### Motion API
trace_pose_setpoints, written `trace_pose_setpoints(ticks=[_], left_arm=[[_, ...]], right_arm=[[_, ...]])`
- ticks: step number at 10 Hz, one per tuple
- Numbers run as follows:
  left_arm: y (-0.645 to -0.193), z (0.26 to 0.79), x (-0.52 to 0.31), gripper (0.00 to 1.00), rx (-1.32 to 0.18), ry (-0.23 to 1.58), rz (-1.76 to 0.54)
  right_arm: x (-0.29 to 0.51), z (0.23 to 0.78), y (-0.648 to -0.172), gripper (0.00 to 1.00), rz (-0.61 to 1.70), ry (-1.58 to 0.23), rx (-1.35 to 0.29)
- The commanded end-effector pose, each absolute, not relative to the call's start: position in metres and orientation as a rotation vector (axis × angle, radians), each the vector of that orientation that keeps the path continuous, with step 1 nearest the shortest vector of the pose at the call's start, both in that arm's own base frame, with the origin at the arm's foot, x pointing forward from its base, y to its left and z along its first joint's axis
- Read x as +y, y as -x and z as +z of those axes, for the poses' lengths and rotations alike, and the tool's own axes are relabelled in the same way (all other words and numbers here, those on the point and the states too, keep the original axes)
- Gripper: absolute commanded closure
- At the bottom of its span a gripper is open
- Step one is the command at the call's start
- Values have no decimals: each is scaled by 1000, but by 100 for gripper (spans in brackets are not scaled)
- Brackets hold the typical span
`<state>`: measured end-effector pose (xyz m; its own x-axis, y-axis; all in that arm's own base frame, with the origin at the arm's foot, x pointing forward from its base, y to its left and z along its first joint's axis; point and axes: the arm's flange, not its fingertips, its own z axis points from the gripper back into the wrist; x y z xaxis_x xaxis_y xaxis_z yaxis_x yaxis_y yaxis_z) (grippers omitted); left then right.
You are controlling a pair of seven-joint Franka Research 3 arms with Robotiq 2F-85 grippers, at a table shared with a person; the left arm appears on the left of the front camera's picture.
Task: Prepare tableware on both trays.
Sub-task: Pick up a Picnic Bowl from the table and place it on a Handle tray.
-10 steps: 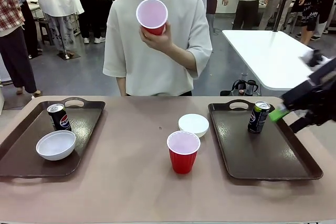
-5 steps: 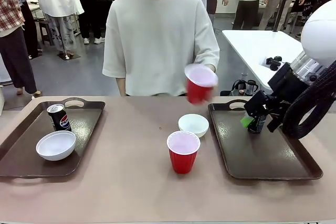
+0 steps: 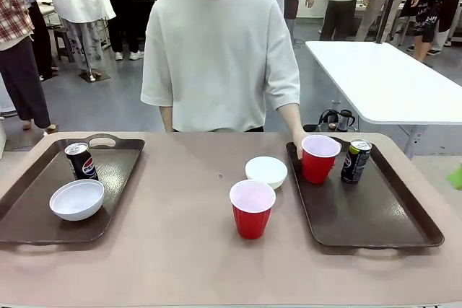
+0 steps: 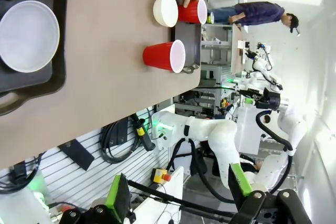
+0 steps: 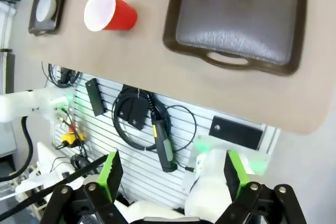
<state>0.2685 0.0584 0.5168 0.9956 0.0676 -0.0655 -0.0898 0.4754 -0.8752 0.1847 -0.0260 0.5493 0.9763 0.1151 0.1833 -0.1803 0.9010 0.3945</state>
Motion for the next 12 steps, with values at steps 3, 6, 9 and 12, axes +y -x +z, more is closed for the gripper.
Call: trace_pose_setpoints(ticks=[3,6,9,12], left_arm=[[-268,516,59,0,9,1091,77],[-268,516,59,0,9,1091,77],[-268,516,59,0,9,1091,77],[-268,516,59,0,9,1091,77]], right_arm=[[-2,469,-188,0,158,-410,-103],[46,451,-247,0,89,-332,-175],[118,426,-308,0,41,-267,-210],[127,462,-327,0,77,-259,-215]])
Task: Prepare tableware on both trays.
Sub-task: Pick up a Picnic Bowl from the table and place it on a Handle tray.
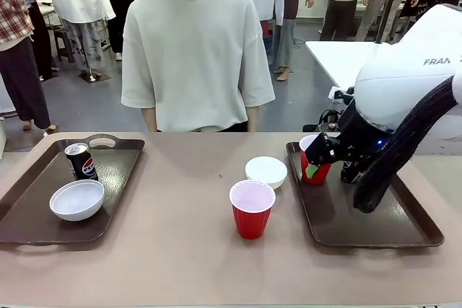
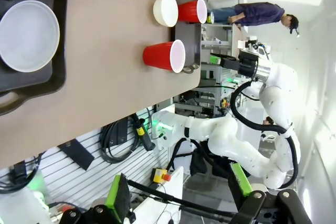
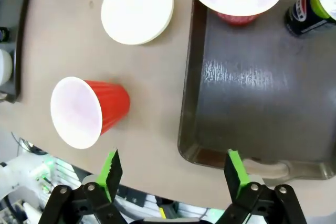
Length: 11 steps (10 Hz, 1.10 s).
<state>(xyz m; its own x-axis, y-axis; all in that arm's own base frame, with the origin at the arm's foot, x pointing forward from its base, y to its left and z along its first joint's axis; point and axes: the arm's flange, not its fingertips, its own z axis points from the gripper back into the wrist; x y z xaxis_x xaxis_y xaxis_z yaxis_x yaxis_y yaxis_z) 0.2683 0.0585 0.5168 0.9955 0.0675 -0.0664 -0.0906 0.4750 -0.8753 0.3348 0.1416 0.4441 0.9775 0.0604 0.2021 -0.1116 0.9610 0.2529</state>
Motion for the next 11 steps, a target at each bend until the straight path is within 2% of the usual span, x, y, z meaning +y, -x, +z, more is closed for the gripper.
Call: trace_pose_setpoints(ticks=[1,3,4,7,11], left_arm=[[-268,516,59,0,9,1091,77],[-268,516,59,0,9,1091,77],[-268,516,59,0,9,1091,77],[-268,516,59,0,9,1091,77],[-268,516,59,0,9,1091,77]], right_arm=[[127,462,-327,0,77,-259,-215],[136,450,-334,0,88,-266,-205],[144,439,-336,0,34,-140,-236],[188,436,-363,0,15,-15,-259],[221,428,-399,0,7,12,-267]])
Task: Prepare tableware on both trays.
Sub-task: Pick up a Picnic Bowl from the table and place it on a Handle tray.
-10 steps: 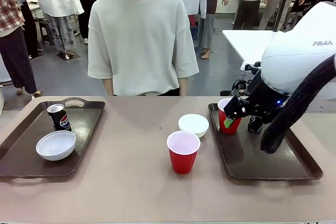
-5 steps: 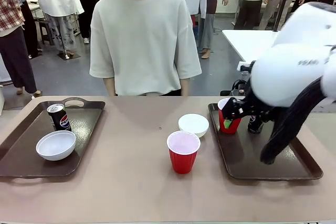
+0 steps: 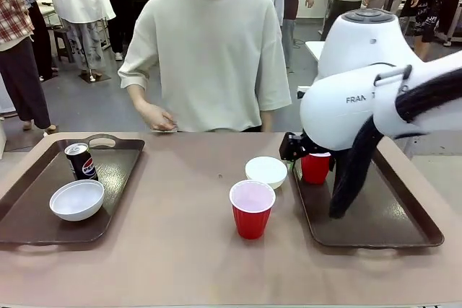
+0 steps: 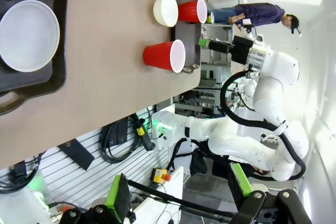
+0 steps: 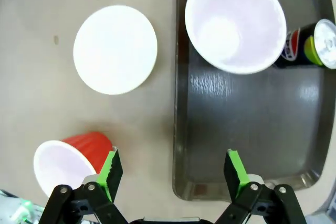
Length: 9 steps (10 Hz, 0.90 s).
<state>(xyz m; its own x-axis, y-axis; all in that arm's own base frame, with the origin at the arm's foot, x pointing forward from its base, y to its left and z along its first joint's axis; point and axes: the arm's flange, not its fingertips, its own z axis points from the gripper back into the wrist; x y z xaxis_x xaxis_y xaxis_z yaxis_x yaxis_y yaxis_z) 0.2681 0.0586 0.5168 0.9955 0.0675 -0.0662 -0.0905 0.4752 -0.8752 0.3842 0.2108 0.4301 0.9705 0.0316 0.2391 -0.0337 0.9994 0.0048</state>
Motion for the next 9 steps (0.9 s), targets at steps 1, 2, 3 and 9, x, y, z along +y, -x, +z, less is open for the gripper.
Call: trace_pose_setpoints(ticks=[1,2,3,9], left_arm=[[-268,516,59,0,9,1091,77],[-268,516,59,0,9,1091,77],[-268,516,59,0,9,1091,77],[-268,516,59,0,9,1091,77]], right_arm=[[220,426,-401,0,8,8,-253],[211,430,-381,0,34,9,-241],[191,435,-340,0,87,-26,-170],[98,437,-236,0,115,-136,-163]])
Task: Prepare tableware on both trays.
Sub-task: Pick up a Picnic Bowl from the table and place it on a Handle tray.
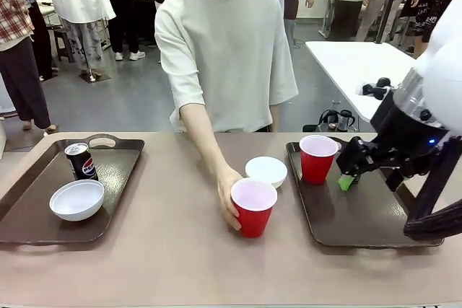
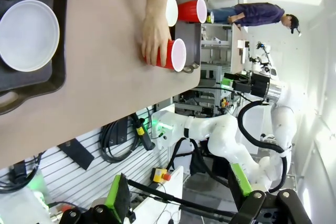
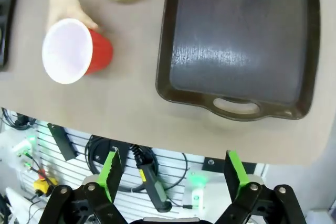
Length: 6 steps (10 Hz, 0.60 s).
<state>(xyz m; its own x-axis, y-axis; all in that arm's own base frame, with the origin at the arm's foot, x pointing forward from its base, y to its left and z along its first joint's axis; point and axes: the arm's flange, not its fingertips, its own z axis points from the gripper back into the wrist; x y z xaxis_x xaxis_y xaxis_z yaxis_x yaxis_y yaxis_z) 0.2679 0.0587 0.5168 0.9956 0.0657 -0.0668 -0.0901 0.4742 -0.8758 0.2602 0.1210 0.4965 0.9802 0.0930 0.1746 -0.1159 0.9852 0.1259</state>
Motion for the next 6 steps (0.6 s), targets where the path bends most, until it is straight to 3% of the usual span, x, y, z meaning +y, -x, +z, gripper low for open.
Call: trace_pose_setpoints(ticks=[1,4,5,6], left_arm=[[-268,516,59,0,9,1091,77],[-268,516,59,0,9,1091,77],[-268,516,59,0,9,1091,77],[-268,516,59,0,9,1091,77]], right_arm=[[98,434,-236,0,117,-152,-151],[96,430,-238,0,105,-151,-138],[112,489,-268,0,91,-129,-145],[112,489,-268,0,91,-129,-145]])
